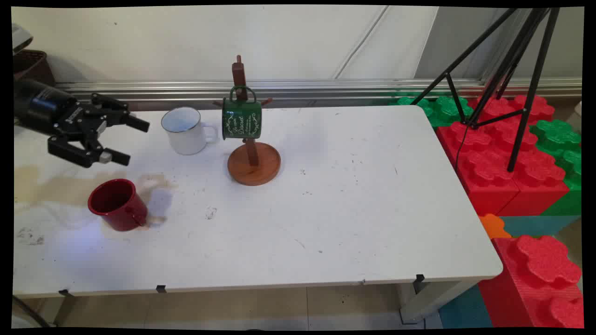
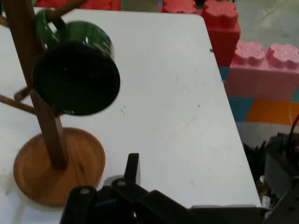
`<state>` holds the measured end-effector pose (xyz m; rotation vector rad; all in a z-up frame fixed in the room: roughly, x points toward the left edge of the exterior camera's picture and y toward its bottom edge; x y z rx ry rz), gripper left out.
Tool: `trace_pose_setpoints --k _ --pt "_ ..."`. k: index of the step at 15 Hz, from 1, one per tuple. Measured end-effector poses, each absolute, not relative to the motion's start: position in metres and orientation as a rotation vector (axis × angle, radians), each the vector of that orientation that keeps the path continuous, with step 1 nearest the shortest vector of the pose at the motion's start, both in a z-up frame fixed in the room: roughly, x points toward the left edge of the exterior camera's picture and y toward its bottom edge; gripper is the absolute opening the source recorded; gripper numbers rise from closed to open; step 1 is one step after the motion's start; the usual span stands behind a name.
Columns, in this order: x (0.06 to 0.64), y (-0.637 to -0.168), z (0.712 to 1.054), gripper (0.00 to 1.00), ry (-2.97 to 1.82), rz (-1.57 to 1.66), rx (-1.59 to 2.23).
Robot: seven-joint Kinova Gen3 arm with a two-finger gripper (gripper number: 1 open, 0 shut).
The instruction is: Pick up the green mug from the rack
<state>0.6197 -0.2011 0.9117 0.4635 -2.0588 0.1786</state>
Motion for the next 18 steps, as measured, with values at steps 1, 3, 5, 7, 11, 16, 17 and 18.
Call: trace_pose_setpoints --k 1,3,5,7,11,16,17,18 --pt "0.618 -0.204 0.912 1.00 -2.048 0.181 0.468" --pt "0.612 -0.211 0.913 1.00 -2.025 0.186 0.476" --pt "0.608 -0.216 0.912 1.00 -2.011 0.188 0.481" --pt "0.603 -0.221 0.911 1.00 -1.997 0.188 0.486" --pt "0.592 -0.233 0.905 1.00 -1.972 0.183 0.497" --pt "0.571 -0.252 0.889 1.00 -1.948 0.170 0.518" --pt "0.567 -0.256 0.886 1.00 -1.943 0.166 0.522" --pt "0.563 -0.259 0.882 1.00 -1.940 0.164 0.526"
